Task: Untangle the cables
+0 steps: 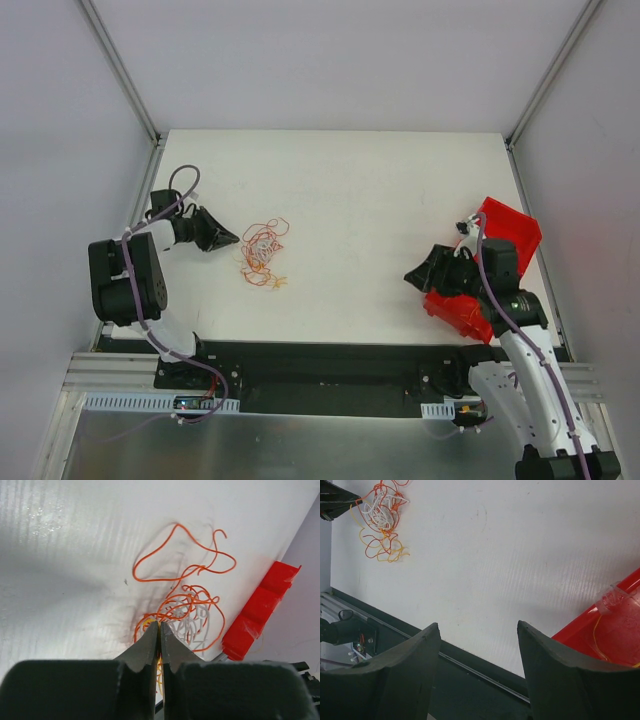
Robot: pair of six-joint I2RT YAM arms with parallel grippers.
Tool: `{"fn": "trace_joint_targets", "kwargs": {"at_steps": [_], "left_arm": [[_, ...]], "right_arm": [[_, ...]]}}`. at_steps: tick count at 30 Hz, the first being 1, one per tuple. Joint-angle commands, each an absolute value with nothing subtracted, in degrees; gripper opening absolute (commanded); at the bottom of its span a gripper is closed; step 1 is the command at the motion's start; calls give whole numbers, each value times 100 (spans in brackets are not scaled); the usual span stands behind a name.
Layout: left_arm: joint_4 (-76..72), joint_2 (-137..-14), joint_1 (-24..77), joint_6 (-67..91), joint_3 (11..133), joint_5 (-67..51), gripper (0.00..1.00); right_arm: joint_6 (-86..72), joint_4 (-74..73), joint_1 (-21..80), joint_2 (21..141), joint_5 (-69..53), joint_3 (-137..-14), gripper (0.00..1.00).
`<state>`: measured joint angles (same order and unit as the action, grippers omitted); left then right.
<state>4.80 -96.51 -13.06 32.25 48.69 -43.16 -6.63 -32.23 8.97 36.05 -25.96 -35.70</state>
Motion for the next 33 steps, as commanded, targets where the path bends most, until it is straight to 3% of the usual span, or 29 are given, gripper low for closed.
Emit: {"fn": "trace_joint_targets", "kwargs": {"at_steps": [1, 9, 17, 22, 27, 33], "left_arm": [[650, -9115, -1239, 2997, 4790, -4245, 0], [1027, -7202, -1230, 2918, 4772, -4500, 0], [1116, -5705, -766, 4270, 6984, -3693, 0], [985, -6089, -256, 4447, 9329, -3296, 0], [765, -7222, -158, 5026, 11877, -3717, 0], [413, -8287, -149, 5466, 13920, -3446, 0]], "right_arm": [[-721, -3006, 1037, 3709, -2584, -3577, 65], [-957, -2716, 2072, 4270, -1812, -3902, 65], [-1134, -2004, 3462, 5238, -1258, -4482, 66], [-1143, -1864, 3718, 5221, -1002, -4579, 70], [-1116, -1890, 3727, 5212, -1028, -4562, 70], [-1116, -1907, 3735, 5097, -940, -4623, 71]]}}
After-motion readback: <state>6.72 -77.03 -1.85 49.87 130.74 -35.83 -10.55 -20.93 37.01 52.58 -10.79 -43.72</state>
